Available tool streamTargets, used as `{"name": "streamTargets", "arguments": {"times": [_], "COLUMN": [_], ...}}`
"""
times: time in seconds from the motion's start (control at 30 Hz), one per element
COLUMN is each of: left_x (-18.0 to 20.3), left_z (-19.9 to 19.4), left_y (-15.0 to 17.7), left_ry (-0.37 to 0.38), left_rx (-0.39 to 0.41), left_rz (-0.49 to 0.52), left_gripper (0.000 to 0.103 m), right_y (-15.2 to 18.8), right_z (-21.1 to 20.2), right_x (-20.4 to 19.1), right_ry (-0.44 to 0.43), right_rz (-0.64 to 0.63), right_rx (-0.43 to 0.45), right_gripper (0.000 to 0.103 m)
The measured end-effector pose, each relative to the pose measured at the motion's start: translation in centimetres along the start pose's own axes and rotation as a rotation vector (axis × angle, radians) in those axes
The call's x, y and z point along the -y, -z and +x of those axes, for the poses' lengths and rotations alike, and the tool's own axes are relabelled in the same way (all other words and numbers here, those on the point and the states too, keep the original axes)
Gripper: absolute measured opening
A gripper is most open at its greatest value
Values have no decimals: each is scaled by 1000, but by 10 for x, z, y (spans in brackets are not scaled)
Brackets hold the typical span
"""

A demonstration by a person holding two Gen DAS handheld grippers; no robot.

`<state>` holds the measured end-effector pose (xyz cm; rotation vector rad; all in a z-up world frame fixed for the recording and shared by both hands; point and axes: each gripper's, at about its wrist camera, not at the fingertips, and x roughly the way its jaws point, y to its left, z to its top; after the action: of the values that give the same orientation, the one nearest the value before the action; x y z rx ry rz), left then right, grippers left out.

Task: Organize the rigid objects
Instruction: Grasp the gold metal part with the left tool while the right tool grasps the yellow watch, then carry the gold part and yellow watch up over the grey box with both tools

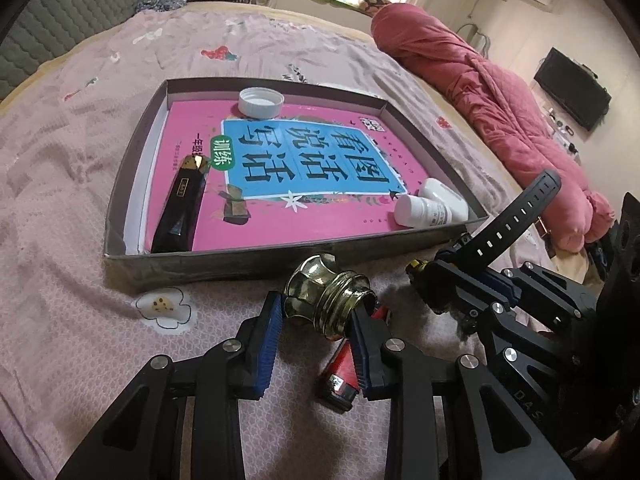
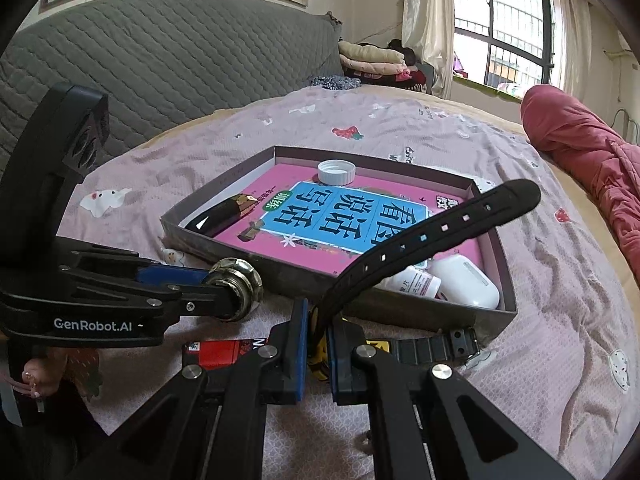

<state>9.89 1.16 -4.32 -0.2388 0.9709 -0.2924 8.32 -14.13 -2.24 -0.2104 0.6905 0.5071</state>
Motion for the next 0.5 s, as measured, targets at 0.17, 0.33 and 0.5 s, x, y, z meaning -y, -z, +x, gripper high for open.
{"name": "streamTargets", "arguments": {"times": [0.17,0.33,0.5], "left_x": [5,8,9], "left_z": [-10,-20,-29], "left_y": [-1,-1,-1], "left_ry": [-7,-24,-41], "left_rx": [20,41,56], "left_rz": [14,26,21], "left_gripper": [32,32,32], "right_y": [-4,-9,-14], "right_z": [-5,-10,-17], "right_x": [-1,-4,-6], "right_ry": [-1,-7,-8], "right_rz": [-3,-7,-3], "right_rx": [23,49,79], "right_gripper": [9,9,9]}}
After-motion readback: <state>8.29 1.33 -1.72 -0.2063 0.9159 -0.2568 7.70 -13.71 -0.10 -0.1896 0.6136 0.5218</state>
